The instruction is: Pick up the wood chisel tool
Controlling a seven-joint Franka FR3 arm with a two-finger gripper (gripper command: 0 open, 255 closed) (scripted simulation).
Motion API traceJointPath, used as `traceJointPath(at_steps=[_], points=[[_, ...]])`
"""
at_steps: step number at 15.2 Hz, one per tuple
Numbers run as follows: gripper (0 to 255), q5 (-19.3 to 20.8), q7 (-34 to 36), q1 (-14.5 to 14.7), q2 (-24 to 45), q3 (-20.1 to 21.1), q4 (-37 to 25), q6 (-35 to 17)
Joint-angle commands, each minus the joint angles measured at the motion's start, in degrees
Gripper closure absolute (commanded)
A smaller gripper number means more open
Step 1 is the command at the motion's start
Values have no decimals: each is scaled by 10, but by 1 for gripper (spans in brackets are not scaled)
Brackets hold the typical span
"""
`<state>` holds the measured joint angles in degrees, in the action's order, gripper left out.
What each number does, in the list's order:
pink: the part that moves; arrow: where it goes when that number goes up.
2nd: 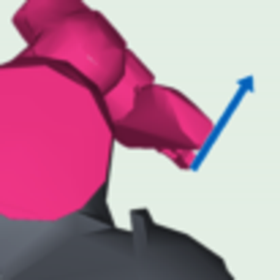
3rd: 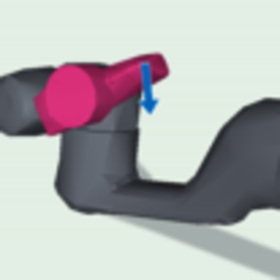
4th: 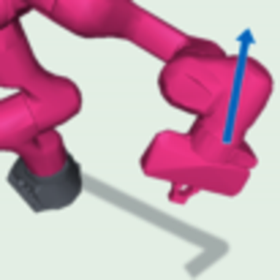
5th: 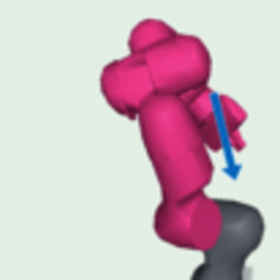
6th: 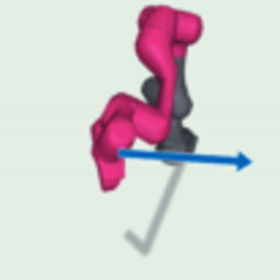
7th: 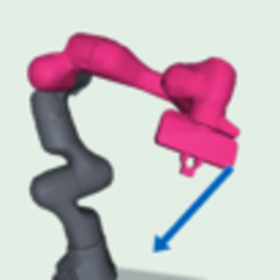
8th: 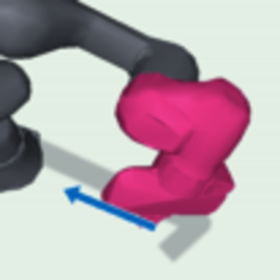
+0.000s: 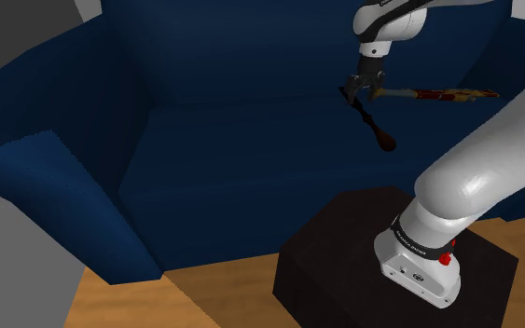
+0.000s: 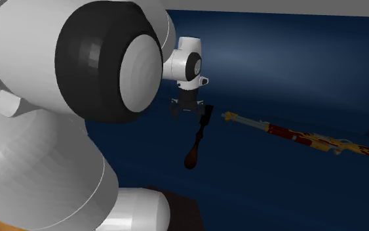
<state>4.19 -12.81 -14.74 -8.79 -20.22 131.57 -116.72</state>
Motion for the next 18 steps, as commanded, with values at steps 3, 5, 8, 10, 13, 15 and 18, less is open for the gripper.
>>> traceJointPath(at_steps=[3,5,8,10,13,15,18], points=[[0,-19,-20,-19,72,-27,-40,-34],[0,-32,-31,-30,108,-39,-61,-47],[0,-37,-34,-32,119,-39,-56,-63],[0,-42,-37,-32,128,-39,-50,-77],[0,-51,-43,-33,147,-38,-40,-104],[0,-51,-43,-34,147,-38,-40,-104],[255,-51,-44,-34,146,-38,-39,-104]])
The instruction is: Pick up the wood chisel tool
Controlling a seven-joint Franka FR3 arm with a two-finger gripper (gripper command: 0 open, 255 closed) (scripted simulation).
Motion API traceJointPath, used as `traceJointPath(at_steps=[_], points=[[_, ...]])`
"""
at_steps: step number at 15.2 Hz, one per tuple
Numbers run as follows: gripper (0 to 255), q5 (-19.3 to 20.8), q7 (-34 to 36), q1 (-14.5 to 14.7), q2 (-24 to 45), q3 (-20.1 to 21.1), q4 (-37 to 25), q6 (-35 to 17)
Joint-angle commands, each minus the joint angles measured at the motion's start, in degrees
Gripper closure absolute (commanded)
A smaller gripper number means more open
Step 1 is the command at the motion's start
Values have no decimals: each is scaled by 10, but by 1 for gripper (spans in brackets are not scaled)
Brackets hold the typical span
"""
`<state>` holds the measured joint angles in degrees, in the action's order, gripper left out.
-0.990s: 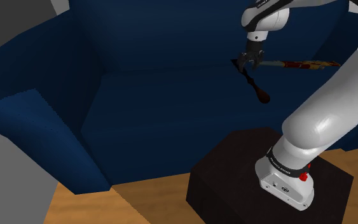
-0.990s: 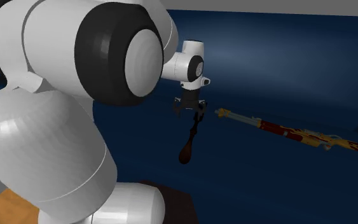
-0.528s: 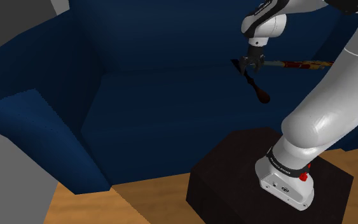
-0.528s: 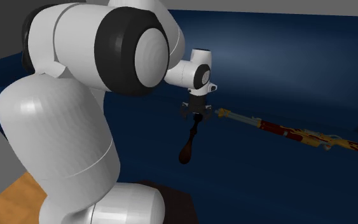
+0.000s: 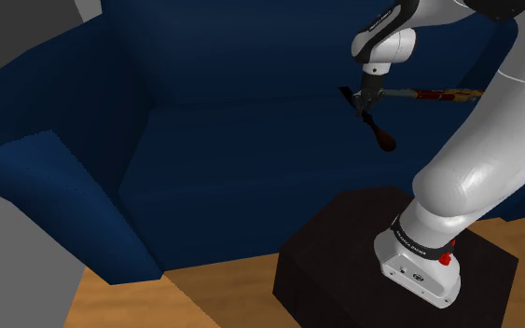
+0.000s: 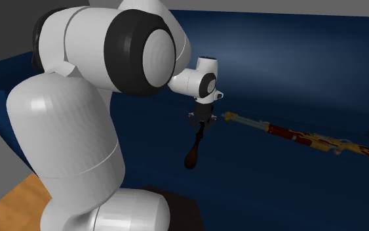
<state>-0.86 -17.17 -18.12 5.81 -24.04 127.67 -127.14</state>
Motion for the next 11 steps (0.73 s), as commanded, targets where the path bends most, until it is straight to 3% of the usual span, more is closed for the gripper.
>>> traceJointPath(at_steps=[1,7,11], points=[[255,0,0,0,0,0,0,0],[255,0,0,0,1,0,-1,0],[255,10,7,2,-20,-1,-12,30]])
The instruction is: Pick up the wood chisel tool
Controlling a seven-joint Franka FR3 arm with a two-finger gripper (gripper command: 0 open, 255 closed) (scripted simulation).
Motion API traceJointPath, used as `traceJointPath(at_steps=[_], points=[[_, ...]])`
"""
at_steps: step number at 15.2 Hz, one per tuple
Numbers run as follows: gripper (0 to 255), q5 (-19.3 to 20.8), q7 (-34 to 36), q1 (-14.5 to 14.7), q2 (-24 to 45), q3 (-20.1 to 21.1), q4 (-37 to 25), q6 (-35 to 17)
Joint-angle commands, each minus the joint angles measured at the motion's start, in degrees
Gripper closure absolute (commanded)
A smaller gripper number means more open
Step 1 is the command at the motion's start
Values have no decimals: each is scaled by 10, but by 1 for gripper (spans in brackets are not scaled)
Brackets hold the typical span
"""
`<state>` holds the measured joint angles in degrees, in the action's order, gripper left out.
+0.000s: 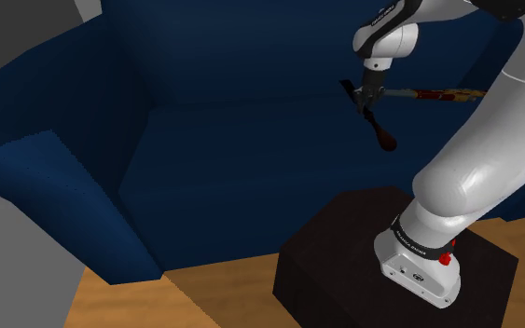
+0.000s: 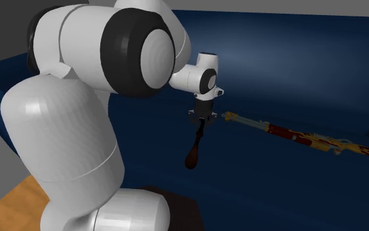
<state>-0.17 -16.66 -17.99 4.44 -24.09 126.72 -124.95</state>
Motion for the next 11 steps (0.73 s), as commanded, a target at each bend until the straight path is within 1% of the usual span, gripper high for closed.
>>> traceJointPath(at_steps=[1,11], points=[[255,5,4,1,-11,0,-6,16],[255,23,15,3,-51,1,-44,91]])
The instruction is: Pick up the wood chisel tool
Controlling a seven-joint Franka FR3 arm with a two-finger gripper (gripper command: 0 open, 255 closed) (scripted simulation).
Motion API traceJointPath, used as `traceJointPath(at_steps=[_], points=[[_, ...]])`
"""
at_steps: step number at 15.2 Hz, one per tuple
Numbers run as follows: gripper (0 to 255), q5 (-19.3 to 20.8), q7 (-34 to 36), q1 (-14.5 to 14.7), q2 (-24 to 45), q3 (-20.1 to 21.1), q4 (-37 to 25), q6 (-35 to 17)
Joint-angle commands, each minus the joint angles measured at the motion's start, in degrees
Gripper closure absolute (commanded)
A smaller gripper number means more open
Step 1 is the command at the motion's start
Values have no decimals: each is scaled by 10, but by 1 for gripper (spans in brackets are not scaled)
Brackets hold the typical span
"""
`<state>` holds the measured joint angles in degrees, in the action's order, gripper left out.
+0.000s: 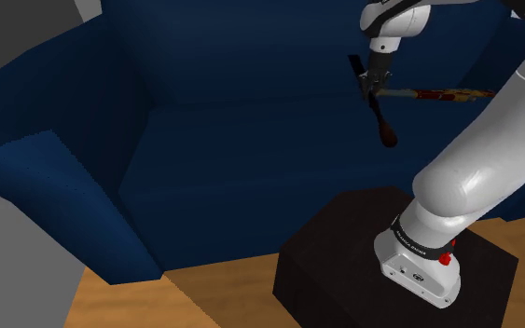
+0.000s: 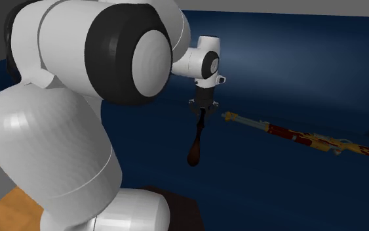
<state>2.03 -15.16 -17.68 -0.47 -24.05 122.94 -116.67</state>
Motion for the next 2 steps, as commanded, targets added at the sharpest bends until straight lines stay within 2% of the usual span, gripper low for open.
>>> traceJointPath(at_steps=[1,2], points=[[255,1,1,0,-3,0,-6,9],[255,1,0,0,-3,0,-6,9]])
